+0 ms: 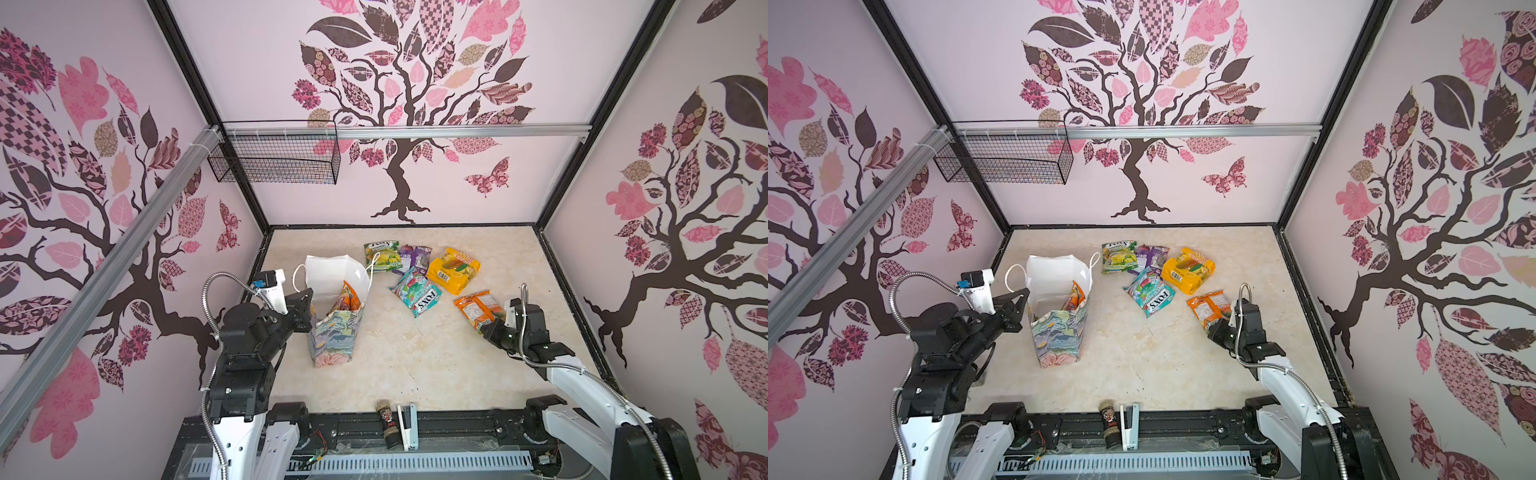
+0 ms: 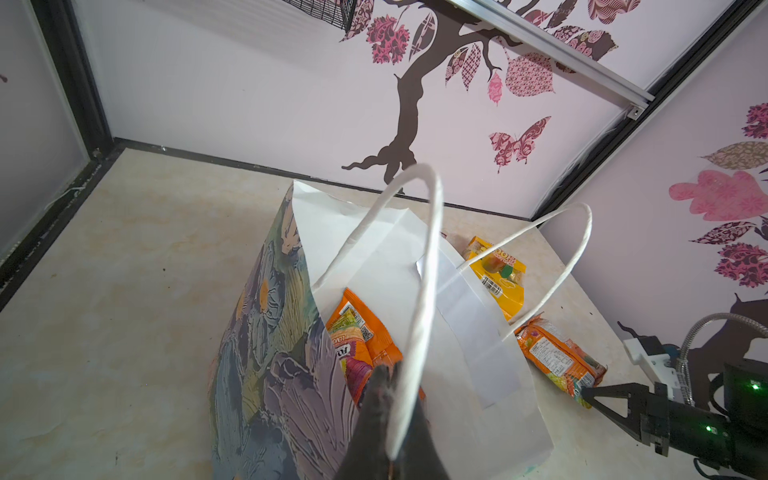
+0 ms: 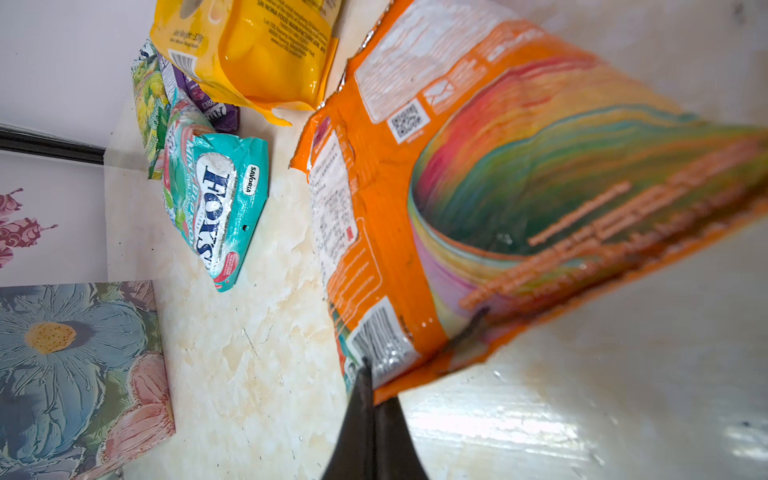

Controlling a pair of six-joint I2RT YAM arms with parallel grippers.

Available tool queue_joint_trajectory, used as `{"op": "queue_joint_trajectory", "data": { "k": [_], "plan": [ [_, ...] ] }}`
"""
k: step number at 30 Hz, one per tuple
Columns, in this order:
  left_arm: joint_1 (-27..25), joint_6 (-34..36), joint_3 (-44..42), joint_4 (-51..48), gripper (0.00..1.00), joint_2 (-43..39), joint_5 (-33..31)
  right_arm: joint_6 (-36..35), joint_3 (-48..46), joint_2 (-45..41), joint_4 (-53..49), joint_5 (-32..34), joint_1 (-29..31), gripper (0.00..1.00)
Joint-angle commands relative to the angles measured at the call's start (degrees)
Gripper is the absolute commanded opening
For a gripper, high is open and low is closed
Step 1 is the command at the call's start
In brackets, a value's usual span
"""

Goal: Place the snacks into the paper bag

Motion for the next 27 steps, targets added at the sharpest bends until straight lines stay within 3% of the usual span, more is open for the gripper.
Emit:
{"op": "queue_joint_trajectory", "data": {
  "k": [1,8,15,20,27],
  "plan": [
    [0.20,1.06,-0.77,0.55,0.00,-0.49,-2.02,-3.13,3.83,0.69,-0.45,0.00,0.26,0.00],
    [0.23,-0.28,-2.29,-0.20,0.00,-0.45,-1.11,-9.37,13.40,2.29,-9.52,-1.08,0.25,0.00],
    [0.25,1.85,0.89,-2.11,0.00,1.65,-1.79,-10.77,19.34,0.40,-12.49,-2.04,0.56,0.00],
    [0.17,0.83,-1.28,-1.35,0.00,1.12,-0.41,-12.78,25.63,1.07,-16.74,-1.09,3.19,0.00],
    [0.18,0.11,-1.43,-0.51,0.00,0.16,-0.35,-12.71,29.70,1.67,-17.44,-6.23,3.53,0.00]
  ]
}}
